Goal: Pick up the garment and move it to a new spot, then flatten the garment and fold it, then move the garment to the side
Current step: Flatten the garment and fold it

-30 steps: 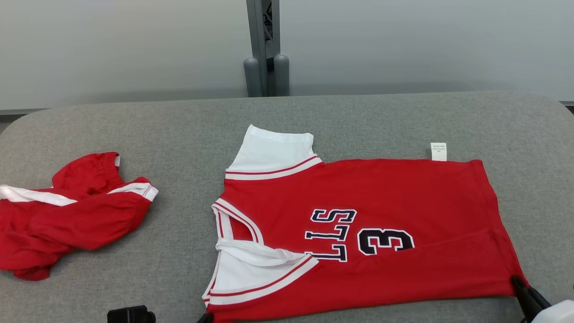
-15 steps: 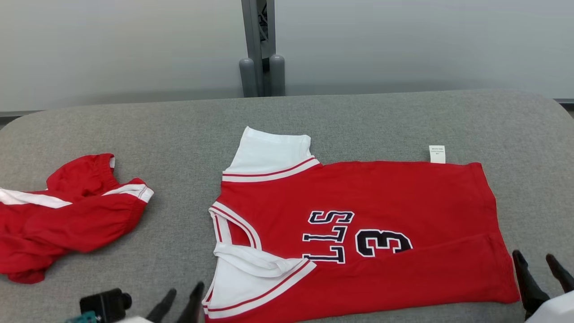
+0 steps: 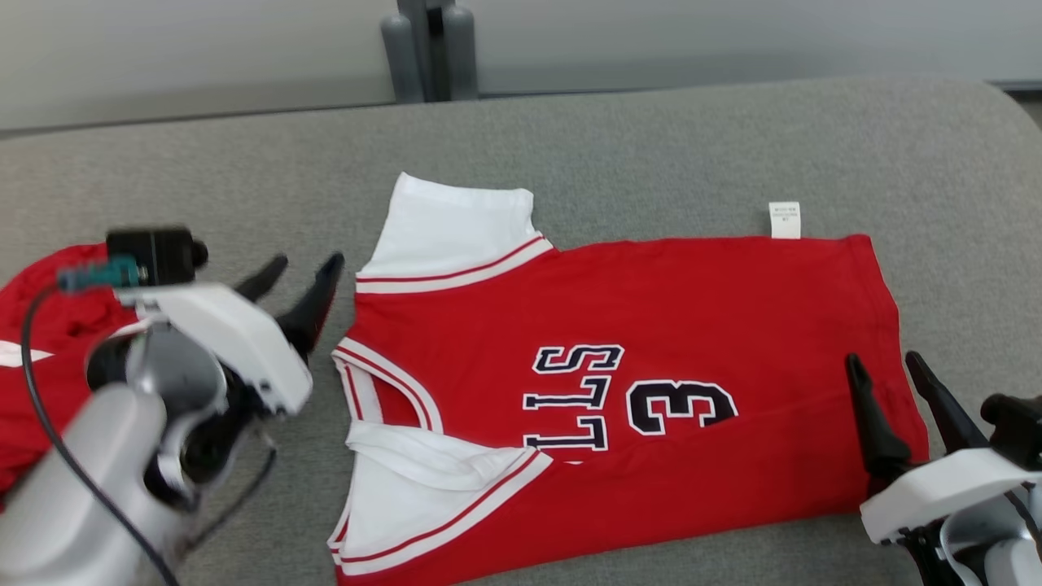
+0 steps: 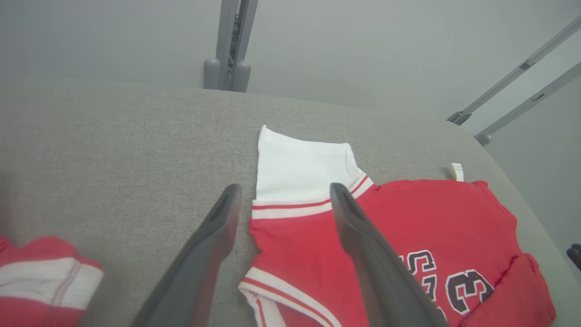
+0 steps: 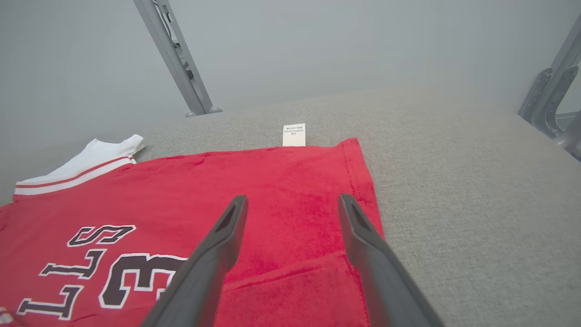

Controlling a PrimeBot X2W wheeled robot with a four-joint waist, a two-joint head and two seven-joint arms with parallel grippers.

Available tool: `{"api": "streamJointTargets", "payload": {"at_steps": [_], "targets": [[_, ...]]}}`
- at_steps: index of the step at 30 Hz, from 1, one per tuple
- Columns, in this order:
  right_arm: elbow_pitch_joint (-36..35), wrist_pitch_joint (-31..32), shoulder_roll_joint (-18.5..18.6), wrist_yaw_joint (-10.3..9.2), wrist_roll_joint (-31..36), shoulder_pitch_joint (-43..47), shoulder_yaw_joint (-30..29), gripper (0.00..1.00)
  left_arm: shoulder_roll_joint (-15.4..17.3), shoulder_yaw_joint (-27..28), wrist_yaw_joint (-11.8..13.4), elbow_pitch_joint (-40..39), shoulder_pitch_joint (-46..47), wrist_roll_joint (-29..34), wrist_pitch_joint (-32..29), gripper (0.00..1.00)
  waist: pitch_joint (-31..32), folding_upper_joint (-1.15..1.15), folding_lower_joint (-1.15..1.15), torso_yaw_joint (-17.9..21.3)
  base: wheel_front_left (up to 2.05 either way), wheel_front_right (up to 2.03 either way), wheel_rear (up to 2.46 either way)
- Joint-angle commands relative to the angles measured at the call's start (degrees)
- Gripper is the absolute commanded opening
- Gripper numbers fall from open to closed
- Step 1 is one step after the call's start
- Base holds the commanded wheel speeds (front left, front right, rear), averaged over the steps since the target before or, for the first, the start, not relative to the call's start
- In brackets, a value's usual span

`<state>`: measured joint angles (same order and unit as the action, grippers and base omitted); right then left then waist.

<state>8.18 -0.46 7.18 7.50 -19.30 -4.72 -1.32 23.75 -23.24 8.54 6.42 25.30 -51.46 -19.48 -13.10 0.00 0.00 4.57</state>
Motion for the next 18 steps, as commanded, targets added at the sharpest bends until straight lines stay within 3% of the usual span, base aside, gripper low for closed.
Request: {"api": "streamJointTargets", "payload": {"at_steps": [1, 11, 18], "targets": [[0.49, -0.71, 0.08, -0.02, -0.30, -1.20, 0.26, 1.00, 0.47, -0.19, -0.66, 1.79, 3.67, 0.34, -1.56, 1.00, -2.66, 0.00, 0.00, 1.81, 0.00, 0.00, 0.00], [3.25, -2.77, 0.28, -0.02, -0.65, -7.59, 2.74, 1.00, -1.04, -4.11, -3.57, 20.15, 27.86, -2.05, -20.74, 1.00, -9.40, 0.00, 0.00, 5.15, 0.00, 0.00, 0.00], [4.64, -3.95, -0.06, -0.02, -1.08, -10.93, 4.93, 1.00, -0.31, -9.16, -5.40, 28.91, 36.99, 3.04, -25.85, 1.00, -12.41, 0.00, 0.00, 7.30, 0.00, 0.00, 0.00]]}}
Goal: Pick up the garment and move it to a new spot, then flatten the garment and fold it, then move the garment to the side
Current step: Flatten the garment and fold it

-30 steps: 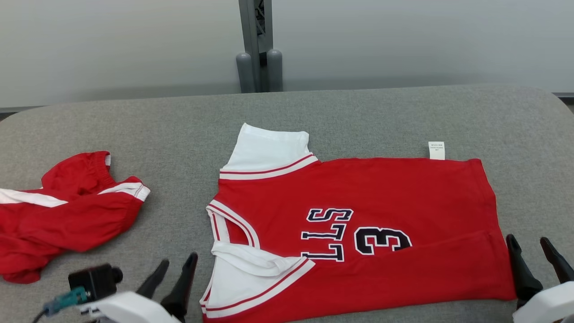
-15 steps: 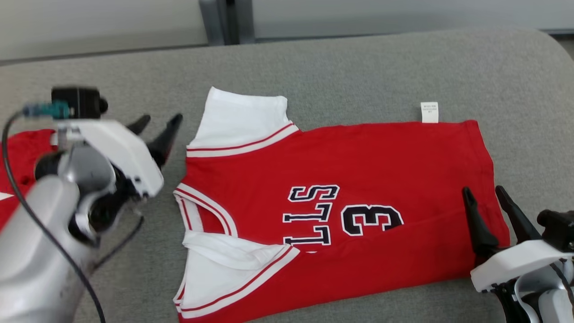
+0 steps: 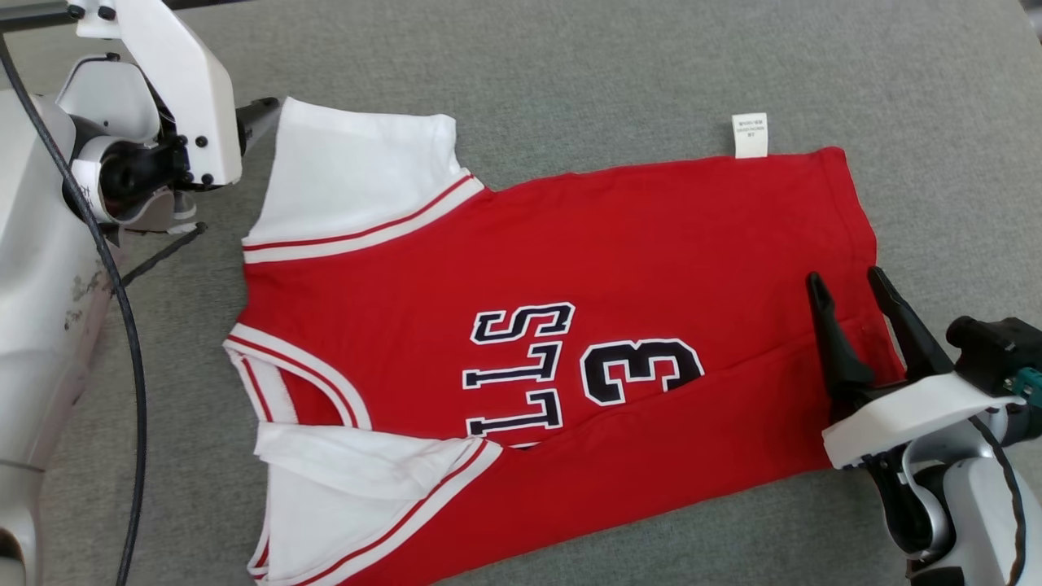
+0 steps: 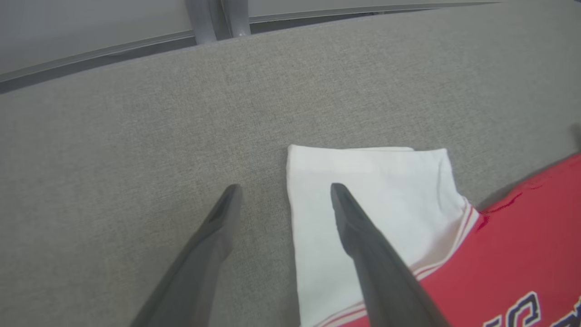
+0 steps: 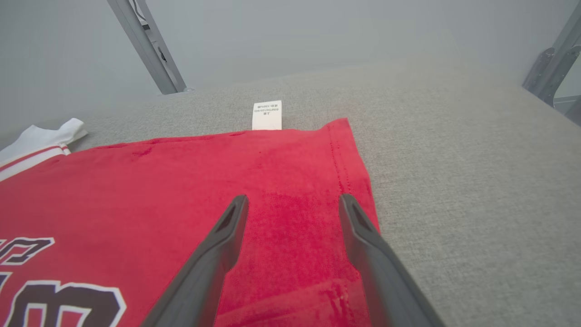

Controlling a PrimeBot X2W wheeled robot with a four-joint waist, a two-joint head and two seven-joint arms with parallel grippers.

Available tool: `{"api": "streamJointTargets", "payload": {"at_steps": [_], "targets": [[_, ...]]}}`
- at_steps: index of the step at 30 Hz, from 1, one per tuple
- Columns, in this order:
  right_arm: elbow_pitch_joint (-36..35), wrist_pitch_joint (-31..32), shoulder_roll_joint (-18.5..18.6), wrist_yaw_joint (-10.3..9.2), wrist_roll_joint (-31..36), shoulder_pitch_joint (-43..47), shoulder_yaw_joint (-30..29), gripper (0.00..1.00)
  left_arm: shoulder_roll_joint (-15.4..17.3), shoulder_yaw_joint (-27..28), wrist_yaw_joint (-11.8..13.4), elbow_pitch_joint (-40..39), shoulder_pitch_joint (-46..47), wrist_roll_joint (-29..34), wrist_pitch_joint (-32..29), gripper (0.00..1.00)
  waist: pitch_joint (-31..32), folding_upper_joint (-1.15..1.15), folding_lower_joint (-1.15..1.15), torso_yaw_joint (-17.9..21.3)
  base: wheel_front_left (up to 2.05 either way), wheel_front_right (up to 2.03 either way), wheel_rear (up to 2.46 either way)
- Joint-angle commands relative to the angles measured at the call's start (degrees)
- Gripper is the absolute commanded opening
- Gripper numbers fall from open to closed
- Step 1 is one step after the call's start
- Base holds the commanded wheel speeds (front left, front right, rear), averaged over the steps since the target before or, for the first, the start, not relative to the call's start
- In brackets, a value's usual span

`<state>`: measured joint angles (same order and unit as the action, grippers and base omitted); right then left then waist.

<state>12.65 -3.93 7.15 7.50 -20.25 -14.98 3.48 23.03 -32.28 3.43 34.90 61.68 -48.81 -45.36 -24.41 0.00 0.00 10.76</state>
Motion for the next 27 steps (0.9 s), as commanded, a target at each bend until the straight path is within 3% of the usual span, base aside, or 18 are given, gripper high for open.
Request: {"api": "streamJointTargets", "payload": {"at_steps": [1, 21, 22, 23, 24, 27], "targets": [[0.43, -0.61, -0.11, -0.02, -0.26, -1.13, 0.47, 1.00, 0.47, -0.69, -0.53, 1.68, 1.71, 1.13, -0.41, 1.00, -1.53, 0.00, 0.00, 1.48, 0.00, 0.00, 0.00], [5.17, -3.86, 0.92, -0.02, -2.54, -5.89, 4.22, 1.00, -1.46, -3.94, -5.54, 15.33, 7.96, 3.28, 1.92, 1.00, -4.91, 0.00, 0.00, 4.71, 0.00, 0.00, 0.00], [5.26, -3.91, 1.13, -0.02, -2.49, -6.08, 4.40, 1.00, -1.59, -4.07, -5.65, 15.70, 7.96, 3.23, 1.91, 0.91, -5.00, 0.00, 0.00, 4.77, 0.00, 0.00, 0.00], [5.34, -3.91, 1.34, -0.02, -2.49, -6.30, 4.52, 1.00, -1.72, -4.07, -6.06, 15.98, 7.94, 3.05, 2.02, 0.41, -5.07, 0.00, 0.00, 4.80, 0.00, 0.00, 0.00], [5.38, -3.84, 1.50, -0.02, -2.56, -6.58, 4.66, 1.00, -1.86, -3.96, -6.28, 16.32, 8.02, 2.81, 2.10, 0.00, -5.14, 0.00, 0.00, 4.84, 0.00, 0.00, 0.00], [5.56, -3.24, 2.11, -0.02, -2.20, -7.74, 4.96, 1.00, -2.04, -4.16, -6.93, 17.26, 8.23, 2.54, 1.94, 0.00, -5.01, 0.00, 0.00, 4.87, 0.00, 0.00, 0.00]]}}
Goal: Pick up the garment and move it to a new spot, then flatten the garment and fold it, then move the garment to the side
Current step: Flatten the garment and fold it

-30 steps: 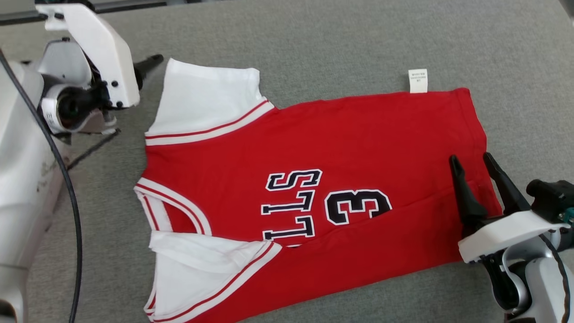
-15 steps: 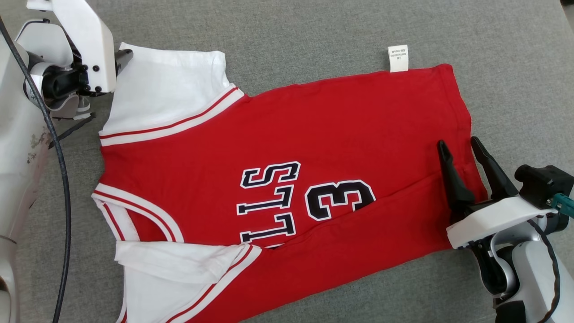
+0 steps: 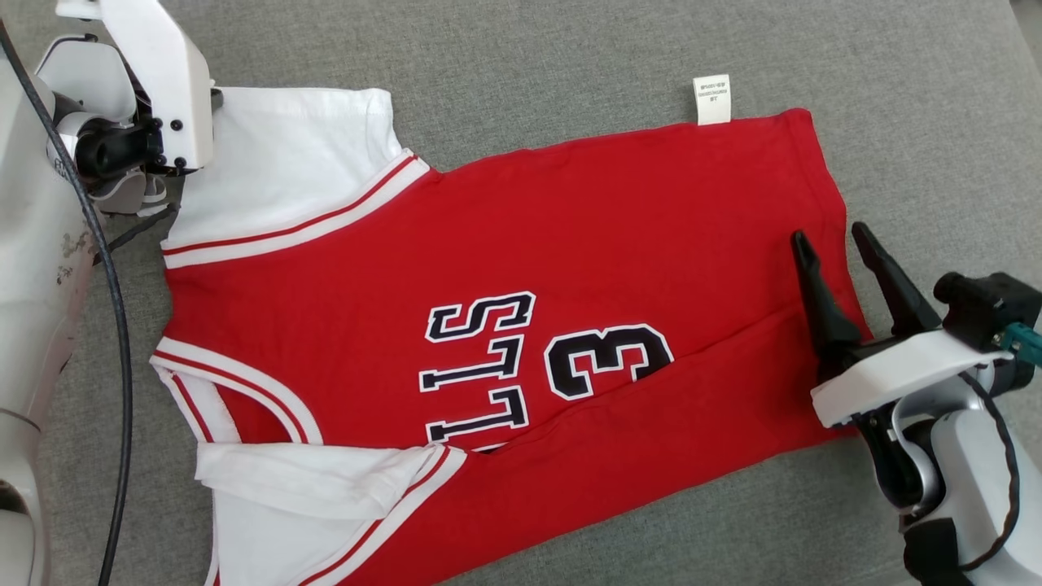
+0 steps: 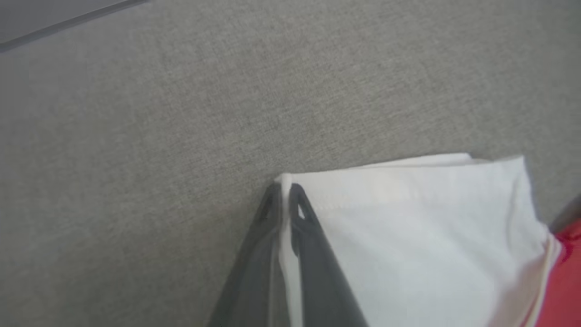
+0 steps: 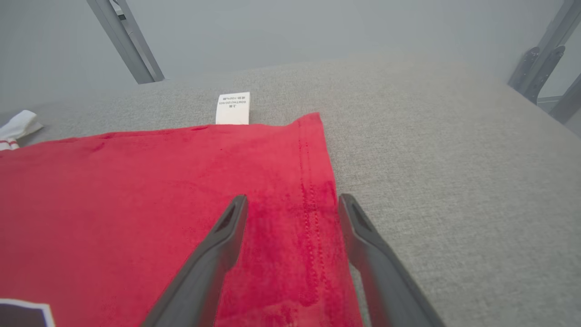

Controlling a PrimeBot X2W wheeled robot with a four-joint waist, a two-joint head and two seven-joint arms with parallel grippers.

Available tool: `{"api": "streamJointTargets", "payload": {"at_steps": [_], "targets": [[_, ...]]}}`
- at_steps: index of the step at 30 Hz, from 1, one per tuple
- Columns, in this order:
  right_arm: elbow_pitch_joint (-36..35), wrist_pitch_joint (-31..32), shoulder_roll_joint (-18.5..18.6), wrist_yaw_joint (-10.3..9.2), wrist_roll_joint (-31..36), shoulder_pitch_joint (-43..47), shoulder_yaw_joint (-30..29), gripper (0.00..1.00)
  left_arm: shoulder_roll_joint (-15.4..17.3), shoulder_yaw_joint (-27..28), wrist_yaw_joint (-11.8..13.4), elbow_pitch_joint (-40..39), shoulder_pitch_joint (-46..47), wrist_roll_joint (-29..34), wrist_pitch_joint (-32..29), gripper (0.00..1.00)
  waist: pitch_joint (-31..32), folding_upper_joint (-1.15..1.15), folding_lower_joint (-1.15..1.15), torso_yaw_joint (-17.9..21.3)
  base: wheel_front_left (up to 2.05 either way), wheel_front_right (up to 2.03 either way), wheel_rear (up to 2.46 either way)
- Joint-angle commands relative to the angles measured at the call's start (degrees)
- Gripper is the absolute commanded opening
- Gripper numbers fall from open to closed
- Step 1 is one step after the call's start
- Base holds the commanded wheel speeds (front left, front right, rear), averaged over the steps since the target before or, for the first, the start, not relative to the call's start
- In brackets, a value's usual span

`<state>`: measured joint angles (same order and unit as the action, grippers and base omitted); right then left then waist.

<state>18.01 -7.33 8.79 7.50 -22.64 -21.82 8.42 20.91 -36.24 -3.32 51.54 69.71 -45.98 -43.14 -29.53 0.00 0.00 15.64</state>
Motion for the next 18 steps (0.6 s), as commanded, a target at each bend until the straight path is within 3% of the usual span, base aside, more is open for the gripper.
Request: {"api": "streamJointTargets", "payload": {"at_steps": [1, 6, 11, 12, 18], "targets": [[0.32, 0.68, 0.67, -0.02, 0.44, -1.45, -0.02, 1.00, 0.09, -0.28, -0.47, 0.98, 0.12, -0.38, -0.32, 0.00, 0.30, 0.00, 0.00, -0.01, 0.00, 0.00, 0.00], [1.97, 6.58, 0.90, -0.03, 2.32, -6.02, -2.15, 1.00, 0.14, -0.36, -1.50, 1.80, 0.42, -0.80, 0.39, 0.00, 1.43, 0.00, 0.00, -0.13, 0.00, 0.00, 0.00], [6.98, 19.92, -1.04, -0.02, 8.14, -13.92, -7.69, 1.00, -0.04, -0.66, -2.22, 1.80, 0.86, -0.94, 1.82, 0.00, 2.00, 0.00, 0.00, -0.66, 0.00, 0.00, 0.00], [6.98, 19.92, -1.04, -0.02, 8.14, -13.92, -7.69, 1.00, -0.04, -0.66, -2.22, 1.80, 0.86, -0.94, 1.82, 0.00, 2.00, 0.00, 0.00, -0.66, 0.00, 0.00, 0.00], [11.32, 35.44, -2.18, -0.03, 12.72, -22.10, -7.62, 1.00, -0.54, -1.24, -2.78, 1.75, 1.81, -0.99, 2.10, 0.00, 1.59, 0.00, 0.00, -1.81, 0.00, 0.00, 0.00]]}}
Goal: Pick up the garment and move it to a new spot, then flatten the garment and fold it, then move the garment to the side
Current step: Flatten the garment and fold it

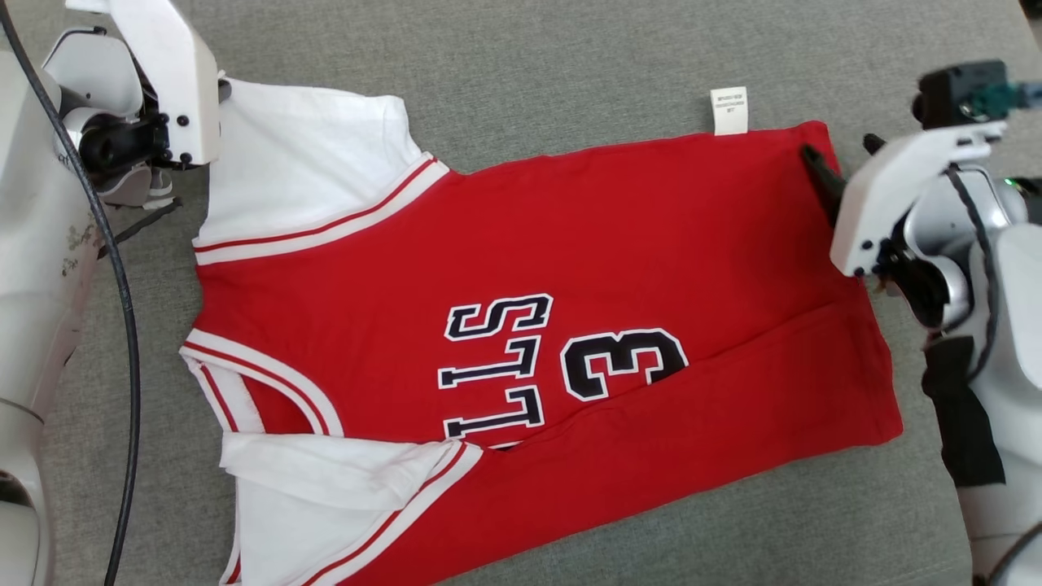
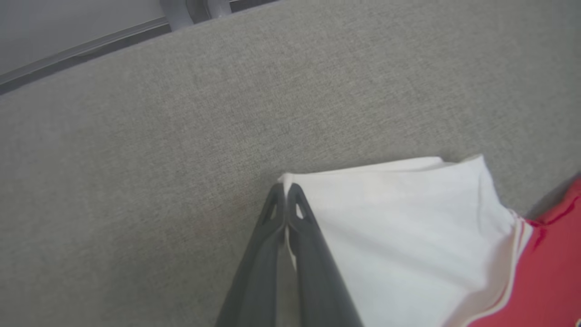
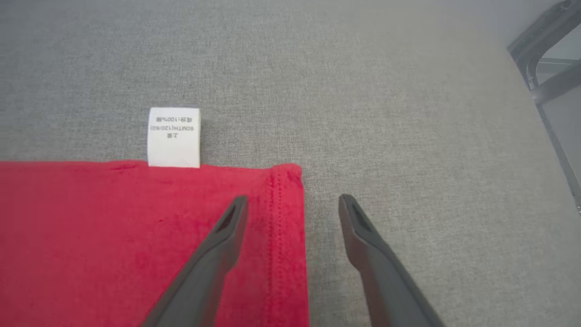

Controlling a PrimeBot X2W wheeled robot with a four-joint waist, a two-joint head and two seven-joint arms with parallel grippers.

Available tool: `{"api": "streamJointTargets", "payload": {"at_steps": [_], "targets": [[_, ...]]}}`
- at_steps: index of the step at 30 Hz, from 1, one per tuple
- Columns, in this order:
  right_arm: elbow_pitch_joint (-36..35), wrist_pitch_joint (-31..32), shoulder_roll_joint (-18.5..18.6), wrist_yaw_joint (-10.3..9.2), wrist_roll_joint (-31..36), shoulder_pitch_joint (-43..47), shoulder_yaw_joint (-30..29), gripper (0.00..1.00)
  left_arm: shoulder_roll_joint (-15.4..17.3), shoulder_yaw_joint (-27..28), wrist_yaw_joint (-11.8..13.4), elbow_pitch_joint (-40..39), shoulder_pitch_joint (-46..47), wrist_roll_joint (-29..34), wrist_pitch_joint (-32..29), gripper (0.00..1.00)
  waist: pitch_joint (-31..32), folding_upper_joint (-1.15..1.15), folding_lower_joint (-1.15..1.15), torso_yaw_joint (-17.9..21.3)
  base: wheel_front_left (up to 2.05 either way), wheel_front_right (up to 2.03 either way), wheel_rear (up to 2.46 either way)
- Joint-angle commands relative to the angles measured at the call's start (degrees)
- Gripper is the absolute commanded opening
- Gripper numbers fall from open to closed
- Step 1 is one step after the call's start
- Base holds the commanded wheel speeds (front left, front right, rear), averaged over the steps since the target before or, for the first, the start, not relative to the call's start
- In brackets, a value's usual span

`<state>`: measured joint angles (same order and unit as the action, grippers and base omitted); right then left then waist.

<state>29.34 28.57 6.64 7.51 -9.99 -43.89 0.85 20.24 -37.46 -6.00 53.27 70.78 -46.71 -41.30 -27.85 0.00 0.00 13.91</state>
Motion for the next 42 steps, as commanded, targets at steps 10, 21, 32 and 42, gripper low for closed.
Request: {"api": "streamJointTargets", "payload": {"at_steps": [10, 21, 32, 42], "targets": [[5.05, 5.80, 0.30, -0.04, 3.92, -6.03, 0.30, 1.00, 0.38, -0.78, -0.52, -0.26, 1.78, -0.27, 0.53, 0.00, -1.08, 0.00, 0.00, -1.22, 0.00, 0.00, 0.00], [10.05, 2.07, 0.47, -0.04, 3.39, -8.70, 1.36, 0.00, 0.68, -1.49, -0.92, -0.92, 2.58, -0.61, 0.92, 0.00, -1.72, 0.00, 0.00, -1.90, 0.00, 0.00, 0.00], [11.39, -7.23, 1.80, -0.05, 0.67, -11.47, 1.73, 0.00, 2.43, -1.29, -1.23, -2.54, 3.98, 0.29, 7.35, 0.00, -1.62, 0.00, 0.00, -2.49, 0.00, 0.00, 0.00], [15.50, -15.23, 2.14, -0.05, -6.62, -14.08, -0.45, 0.00, 3.83, -0.30, -1.36, -3.47, 6.03, 0.40, 15.23, 0.00, -1.68, 0.00, 0.00, -3.76, 0.00, 0.00, 0.00]]}}
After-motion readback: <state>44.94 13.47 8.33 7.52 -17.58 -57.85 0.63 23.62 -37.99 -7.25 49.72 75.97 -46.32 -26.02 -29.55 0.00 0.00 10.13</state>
